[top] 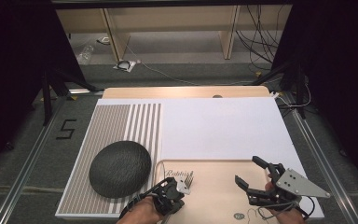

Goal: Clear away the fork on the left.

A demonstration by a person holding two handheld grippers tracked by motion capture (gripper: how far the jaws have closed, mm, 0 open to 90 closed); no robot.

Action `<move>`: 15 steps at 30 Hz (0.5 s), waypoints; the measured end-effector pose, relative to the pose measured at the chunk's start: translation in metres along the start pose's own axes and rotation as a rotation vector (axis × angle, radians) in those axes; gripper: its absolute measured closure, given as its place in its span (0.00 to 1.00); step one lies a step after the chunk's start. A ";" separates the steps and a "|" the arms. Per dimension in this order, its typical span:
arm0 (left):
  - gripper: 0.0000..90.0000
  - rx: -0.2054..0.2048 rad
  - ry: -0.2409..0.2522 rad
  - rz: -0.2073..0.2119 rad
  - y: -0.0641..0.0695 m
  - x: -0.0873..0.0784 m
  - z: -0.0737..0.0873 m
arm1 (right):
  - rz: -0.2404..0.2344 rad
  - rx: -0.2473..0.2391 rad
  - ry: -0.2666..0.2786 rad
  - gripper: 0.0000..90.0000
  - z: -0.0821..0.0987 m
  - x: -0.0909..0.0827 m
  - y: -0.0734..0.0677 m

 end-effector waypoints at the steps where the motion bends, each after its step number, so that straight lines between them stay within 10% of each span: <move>1: 0.99 -0.004 0.000 -0.007 -0.001 0.000 0.000 | 0.000 0.000 0.000 0.21 0.000 0.000 0.000; 15: 0.99 -0.044 -0.015 -0.003 -0.012 -0.003 0.005 | -0.001 -0.001 0.000 0.21 0.000 0.000 0.000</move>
Point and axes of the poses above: each handheld gripper's, and its own axes: x roughly forward along the jaws, z roughly out of its underside, y roughly to its right, the point moved 6 cm from there along x, roughly forward along the jaws, and after that the axes turned 8 degrees about -y, right-handed, at the moved point
